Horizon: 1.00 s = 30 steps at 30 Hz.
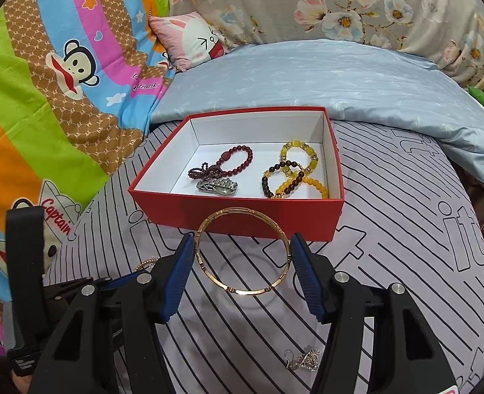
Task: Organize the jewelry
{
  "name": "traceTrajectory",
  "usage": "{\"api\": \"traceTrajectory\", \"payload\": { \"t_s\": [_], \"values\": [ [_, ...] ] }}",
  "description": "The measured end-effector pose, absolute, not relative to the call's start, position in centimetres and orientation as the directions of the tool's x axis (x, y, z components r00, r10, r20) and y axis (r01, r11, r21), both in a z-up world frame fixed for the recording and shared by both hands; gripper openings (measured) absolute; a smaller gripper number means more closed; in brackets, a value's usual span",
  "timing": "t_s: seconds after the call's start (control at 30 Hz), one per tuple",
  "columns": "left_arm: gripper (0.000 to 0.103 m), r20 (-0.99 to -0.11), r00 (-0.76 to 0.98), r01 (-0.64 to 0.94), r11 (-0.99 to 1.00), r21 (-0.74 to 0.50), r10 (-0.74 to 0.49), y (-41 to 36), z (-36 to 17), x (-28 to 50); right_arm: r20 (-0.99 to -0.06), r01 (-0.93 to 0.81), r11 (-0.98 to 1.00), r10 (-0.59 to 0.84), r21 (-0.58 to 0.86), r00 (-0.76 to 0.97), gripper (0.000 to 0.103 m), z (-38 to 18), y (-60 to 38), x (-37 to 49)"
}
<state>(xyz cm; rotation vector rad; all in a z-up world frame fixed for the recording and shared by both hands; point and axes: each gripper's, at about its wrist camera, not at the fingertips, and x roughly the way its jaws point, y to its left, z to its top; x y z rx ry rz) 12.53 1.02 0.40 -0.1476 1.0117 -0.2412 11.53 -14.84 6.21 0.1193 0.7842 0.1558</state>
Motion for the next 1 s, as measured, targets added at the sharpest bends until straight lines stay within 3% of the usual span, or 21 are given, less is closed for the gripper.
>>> {"api": "traceTrajectory", "payload": {
  "t_s": [0.23,0.6,1.0],
  "values": [
    [0.0,-0.811,0.515,0.134,0.96,-0.244,-0.278,1.0,-0.3,13.0,-0.693,-0.095,0.982,0.184,0.165,0.697,0.058,6.2,-14.9,11.5],
    [0.0,-0.789,0.531,0.149,0.951,-0.271,-0.308,1.8,1.5,12.2,-0.689,-0.095,0.98,0.19,0.174,0.7,0.058,6.3,-15.1,11.6],
    [0.001,-0.807,0.511,0.144,0.955,-0.261,-0.297,0.6,-0.1,12.0,-0.688,-0.103,0.98,0.192,0.169,0.699,0.058,6.5,-14.8,11.3]
  ]
}}
